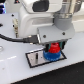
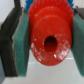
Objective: Insert the blue gear onto the right peg, followed by the red gear
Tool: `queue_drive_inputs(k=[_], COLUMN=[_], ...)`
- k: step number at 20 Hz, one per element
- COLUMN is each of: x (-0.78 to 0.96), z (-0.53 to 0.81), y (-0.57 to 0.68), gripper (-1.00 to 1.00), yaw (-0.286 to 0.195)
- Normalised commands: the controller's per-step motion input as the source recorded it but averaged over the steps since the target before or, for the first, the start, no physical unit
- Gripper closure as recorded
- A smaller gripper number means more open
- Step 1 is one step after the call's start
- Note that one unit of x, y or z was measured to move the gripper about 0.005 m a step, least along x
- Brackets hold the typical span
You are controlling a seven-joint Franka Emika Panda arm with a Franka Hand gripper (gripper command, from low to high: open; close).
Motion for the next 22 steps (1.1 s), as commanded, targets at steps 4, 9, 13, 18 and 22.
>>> queue_drive_inputs(k=[4,9,13,18,22], x=[0.22,0.18,0.21,0.19,0.17], z=[0.26,-0.02,-0.11,-0.17,-0.15], y=[-0.04,-0.07,-0.07,-0.10,-0.07], gripper=[1.00,1.00,1.00,1.00,1.00], yaw=[0.000,0.000,0.000,0.000,0.000])
